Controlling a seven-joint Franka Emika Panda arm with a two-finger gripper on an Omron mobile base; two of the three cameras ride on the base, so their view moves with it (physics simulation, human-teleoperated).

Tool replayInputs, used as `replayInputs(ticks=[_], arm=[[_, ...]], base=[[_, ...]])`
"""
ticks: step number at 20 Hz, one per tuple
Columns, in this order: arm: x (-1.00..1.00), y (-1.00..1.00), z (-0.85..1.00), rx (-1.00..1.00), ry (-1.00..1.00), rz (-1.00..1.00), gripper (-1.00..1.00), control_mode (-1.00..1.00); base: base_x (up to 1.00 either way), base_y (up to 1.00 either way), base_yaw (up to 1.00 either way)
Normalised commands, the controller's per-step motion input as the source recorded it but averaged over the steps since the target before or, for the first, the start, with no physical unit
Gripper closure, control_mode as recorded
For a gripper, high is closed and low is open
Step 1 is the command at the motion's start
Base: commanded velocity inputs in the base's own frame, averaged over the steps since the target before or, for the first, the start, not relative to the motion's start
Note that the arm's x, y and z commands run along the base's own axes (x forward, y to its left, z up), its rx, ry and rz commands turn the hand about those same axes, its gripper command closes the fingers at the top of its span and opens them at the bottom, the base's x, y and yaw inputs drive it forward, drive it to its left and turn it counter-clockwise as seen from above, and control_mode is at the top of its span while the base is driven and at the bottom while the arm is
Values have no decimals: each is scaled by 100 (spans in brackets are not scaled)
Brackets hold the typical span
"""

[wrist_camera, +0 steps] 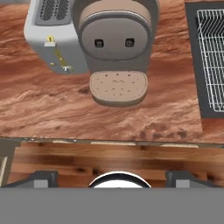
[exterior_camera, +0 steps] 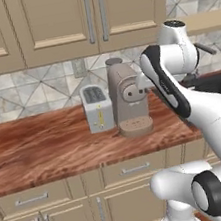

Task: Take a straw from the drawer in front and place it inside the glass cup on the dining counter.

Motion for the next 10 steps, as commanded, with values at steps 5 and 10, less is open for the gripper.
replayInputs(ticks=[5,10], arm=[[0,0,0,0,0,0,-100,100],[0,0,0,0,0,0,-100,100]], base=[[-1,-76,41],[-15,-91,54]])
